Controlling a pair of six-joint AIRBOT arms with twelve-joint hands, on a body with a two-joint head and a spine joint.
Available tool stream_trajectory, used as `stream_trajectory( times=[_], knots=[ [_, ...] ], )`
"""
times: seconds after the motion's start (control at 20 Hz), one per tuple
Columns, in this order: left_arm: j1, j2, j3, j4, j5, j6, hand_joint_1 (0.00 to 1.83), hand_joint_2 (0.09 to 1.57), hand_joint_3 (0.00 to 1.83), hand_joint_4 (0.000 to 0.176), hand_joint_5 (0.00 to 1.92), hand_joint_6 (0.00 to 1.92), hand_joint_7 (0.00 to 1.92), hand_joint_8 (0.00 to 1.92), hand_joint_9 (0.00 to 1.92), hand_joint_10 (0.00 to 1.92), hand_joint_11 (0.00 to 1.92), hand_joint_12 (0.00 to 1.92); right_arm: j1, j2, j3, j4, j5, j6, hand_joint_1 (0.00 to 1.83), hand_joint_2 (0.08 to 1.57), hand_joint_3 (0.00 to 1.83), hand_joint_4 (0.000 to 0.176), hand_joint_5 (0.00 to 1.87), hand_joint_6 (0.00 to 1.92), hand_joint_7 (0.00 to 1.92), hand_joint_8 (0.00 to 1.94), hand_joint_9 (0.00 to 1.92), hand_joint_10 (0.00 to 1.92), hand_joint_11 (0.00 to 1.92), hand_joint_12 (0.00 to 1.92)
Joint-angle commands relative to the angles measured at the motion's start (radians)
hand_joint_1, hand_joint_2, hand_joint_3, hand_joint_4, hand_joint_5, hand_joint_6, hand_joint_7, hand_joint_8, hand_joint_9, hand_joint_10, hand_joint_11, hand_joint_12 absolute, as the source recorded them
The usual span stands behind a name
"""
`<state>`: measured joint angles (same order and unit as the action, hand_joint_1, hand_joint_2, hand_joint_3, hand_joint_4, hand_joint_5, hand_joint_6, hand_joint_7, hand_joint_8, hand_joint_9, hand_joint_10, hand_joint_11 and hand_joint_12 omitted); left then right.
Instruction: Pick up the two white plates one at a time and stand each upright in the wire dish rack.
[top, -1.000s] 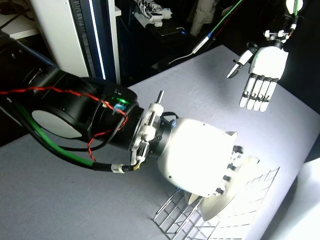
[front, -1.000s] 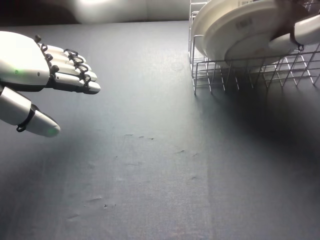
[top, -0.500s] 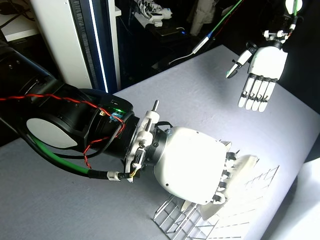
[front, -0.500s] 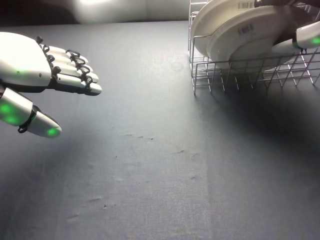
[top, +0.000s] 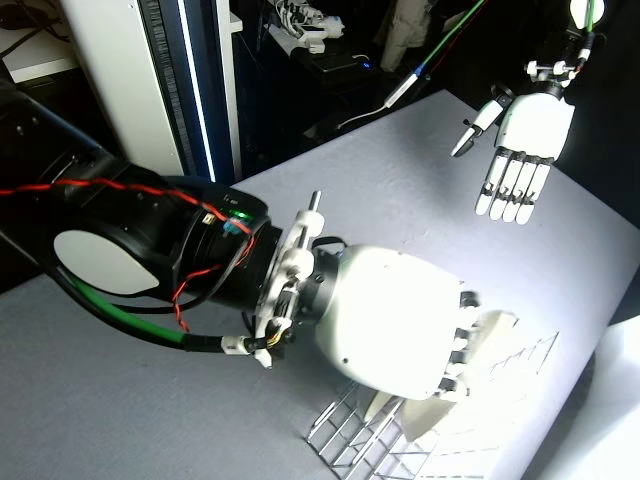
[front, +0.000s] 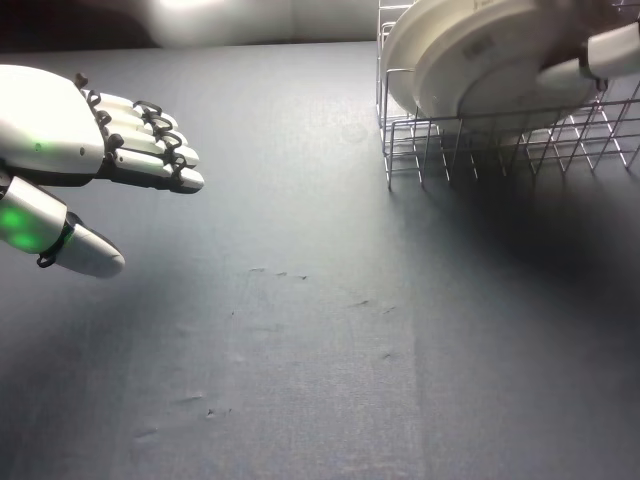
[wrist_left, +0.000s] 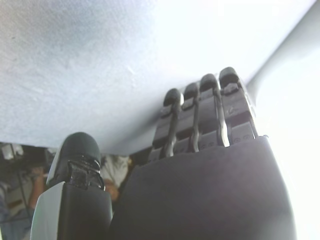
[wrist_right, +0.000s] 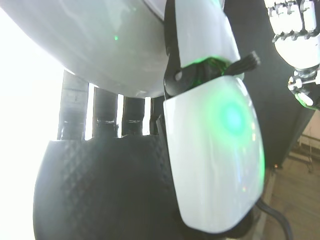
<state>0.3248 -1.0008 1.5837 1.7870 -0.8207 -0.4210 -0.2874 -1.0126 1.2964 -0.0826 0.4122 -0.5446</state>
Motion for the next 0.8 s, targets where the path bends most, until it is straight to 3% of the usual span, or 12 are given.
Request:
stream_trajectory(
  times=[0.0,0.1,0.35,0.55,0.65,0.75],
  knots=[
    [-0.013,0.012,-0.002,-0.056,-0.002,-0.004,0.0,1.23,0.0,0.0,0.07,0.01,0.02,0.0,0.0,0.0,0.0,0.0,0.023,0.005,0.004,0.018,0.145,0.011,1.32,1.11,0.0,0.0,0.72,0.58,0.84,0.26,0.79,0.45,0.51,1.12],
    [-0.013,0.012,-0.004,-0.056,-0.002,-0.004,0.0,1.24,0.0,0.0,0.07,0.01,0.03,0.01,0.0,0.0,0.0,0.0,0.034,0.005,0.004,0.018,0.137,0.015,1.37,1.07,0.0,0.0,0.8,0.06,0.91,0.01,0.91,0.12,0.48,1.14],
    [-0.011,0.012,-0.006,-0.056,-0.002,-0.004,0.0,1.22,0.0,0.0,0.08,0.01,0.04,0.01,0.01,0.01,0.02,0.01,0.02,0.006,0.004,0.018,0.137,0.014,1.38,1.06,0.0,0.0,0.84,0.03,0.93,0.01,0.95,0.07,0.47,1.14],
    [-0.011,0.012,-0.007,-0.056,-0.015,-0.005,0.0,1.23,0.0,0.0,0.07,0.01,0.03,0.0,0.0,0.0,0.0,0.0,0.057,0.006,-0.011,0.015,0.147,0.015,1.37,1.05,0.0,0.0,0.85,0.03,0.93,0.01,0.95,0.06,0.48,1.14],
    [-0.009,0.012,-0.008,-0.056,-0.03,-0.005,0.0,1.24,0.0,0.0,0.05,0.0,0.01,0.0,0.0,0.0,0.0,0.0,0.077,0.008,-0.033,0.009,0.147,0.015,1.34,1.05,0.0,0.0,0.83,0.01,0.88,0.0,0.91,0.03,0.39,1.18],
    [-0.005,0.013,-0.012,-0.057,-0.058,-0.005,0.0,1.23,0.0,0.0,0.08,0.01,0.03,0.01,0.0,0.0,0.0,0.0,0.091,0.014,-0.066,-0.005,0.153,0.015,1.29,1.07,0.0,0.0,0.62,0.0,0.67,0.0,0.75,0.0,0.24,1.23]
  ],
)
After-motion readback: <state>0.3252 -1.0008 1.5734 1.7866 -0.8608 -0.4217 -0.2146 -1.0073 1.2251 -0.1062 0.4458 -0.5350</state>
